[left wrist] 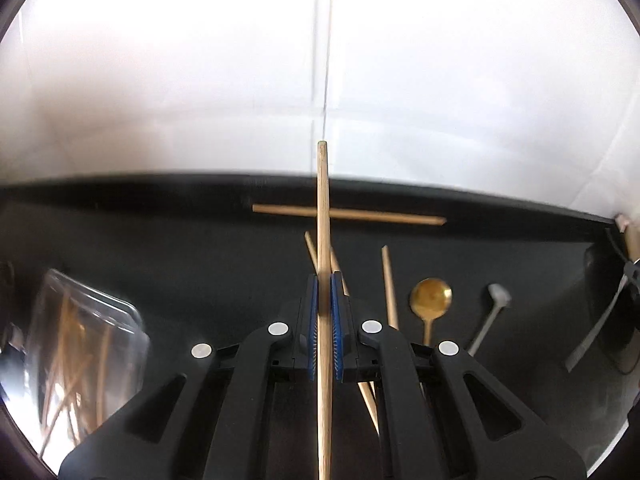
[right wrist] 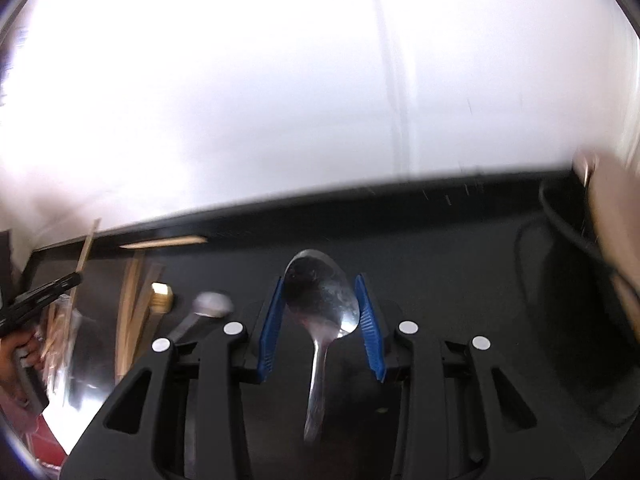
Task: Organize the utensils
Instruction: 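Close the right tool on the silver spoon while the left tool grasps a chopstick, then carry the spoon and chopstick over the clear container and open both tools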
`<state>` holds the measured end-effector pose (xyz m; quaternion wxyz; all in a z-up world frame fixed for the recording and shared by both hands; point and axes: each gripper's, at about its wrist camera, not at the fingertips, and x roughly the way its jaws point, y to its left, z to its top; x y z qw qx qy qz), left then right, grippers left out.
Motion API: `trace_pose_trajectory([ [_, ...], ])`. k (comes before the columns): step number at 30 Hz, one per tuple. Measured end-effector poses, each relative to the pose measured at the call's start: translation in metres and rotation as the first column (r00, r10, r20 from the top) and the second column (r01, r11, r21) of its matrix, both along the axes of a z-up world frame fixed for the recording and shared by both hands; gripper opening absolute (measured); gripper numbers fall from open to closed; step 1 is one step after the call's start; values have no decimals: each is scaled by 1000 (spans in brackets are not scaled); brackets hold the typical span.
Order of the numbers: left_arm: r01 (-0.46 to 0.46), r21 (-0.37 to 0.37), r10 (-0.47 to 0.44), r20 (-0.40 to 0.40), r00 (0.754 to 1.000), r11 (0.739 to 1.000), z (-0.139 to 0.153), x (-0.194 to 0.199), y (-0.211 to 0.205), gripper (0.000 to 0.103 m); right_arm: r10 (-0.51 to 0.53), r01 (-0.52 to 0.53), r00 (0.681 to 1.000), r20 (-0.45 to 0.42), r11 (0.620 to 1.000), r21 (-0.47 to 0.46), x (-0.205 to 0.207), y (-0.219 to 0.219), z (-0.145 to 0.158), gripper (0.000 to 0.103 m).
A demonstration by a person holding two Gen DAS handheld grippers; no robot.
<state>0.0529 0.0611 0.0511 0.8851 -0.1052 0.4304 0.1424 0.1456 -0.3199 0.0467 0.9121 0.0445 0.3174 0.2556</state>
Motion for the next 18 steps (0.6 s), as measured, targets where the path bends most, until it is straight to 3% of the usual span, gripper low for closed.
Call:
trace_pose_trajectory([
  [2, 13, 15, -14, 40, 999, 1000, 17, -14, -3, 5, 35, -36, 998, 59, 999, 10, -24, 4, 25, 33],
  [3, 21, 22, -23, 62, 998, 1000, 27, -23, -3, 5, 52, -53, 995, 83, 999, 10, -34, 13, 34, 15],
  [5, 28, 30, -30, 92, 995, 999, 40, -37, -1, 5, 92, -92, 987, 134, 996, -4, -52, 24, 57, 6],
  [10, 13, -13, -11, 137, 990, 1000, 63, -77, 24, 5, 203, -207, 964, 172, 978, 6, -94, 60, 82, 5],
  [18, -30, 10, 28, 125, 992, 1000, 90, -141, 89, 5, 312, -322, 946, 92, 937, 136, -137, 123, 99, 5],
])
